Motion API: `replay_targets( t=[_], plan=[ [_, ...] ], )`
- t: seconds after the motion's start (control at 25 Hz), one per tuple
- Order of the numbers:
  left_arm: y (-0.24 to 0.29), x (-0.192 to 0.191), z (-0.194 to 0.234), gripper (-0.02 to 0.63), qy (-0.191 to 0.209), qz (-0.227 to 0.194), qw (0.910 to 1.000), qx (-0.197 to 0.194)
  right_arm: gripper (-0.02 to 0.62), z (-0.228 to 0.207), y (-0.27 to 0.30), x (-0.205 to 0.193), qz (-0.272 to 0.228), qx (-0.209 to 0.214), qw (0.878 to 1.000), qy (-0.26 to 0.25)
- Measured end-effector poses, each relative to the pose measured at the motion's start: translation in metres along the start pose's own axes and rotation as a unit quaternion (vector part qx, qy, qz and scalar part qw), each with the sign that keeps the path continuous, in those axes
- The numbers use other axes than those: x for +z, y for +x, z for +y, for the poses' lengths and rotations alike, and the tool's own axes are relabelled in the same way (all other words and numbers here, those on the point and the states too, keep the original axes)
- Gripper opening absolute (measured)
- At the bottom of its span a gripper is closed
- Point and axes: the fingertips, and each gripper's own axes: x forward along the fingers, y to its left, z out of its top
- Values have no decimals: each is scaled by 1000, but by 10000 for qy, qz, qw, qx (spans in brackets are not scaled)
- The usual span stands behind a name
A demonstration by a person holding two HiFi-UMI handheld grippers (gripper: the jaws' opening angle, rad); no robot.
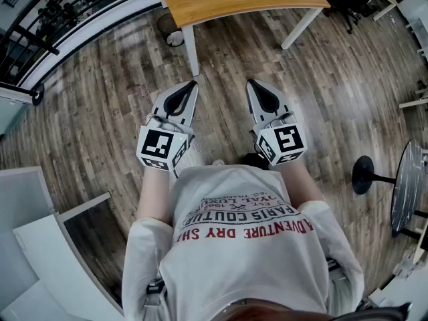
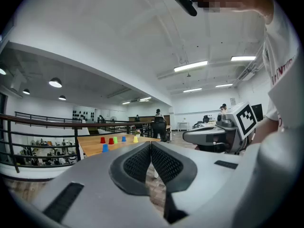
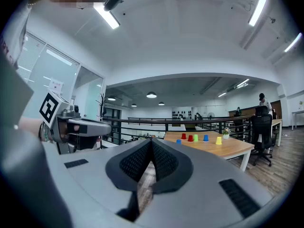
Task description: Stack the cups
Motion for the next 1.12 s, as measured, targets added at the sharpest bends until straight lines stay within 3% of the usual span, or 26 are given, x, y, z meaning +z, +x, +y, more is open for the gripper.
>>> replay_targets(
  t=[0.6,0.64,0.72,1.12],
  plan=[
    [10,-5,11,17,-166,124,9998,82,35,-14,8,-1,-98,-86,9998,132],
    [12,-4,12,17,-188,135,9997,85,66,-17,10,-1,-34,-95,9999,126],
    [16,-3,12,17,-220,153,9996,82,207,-23,15,-1,59,-61,9999,148],
    [62,-10,22,17,-219,284,9987,363,212,-75,52,-8,119,195,9993,301]
  ],
)
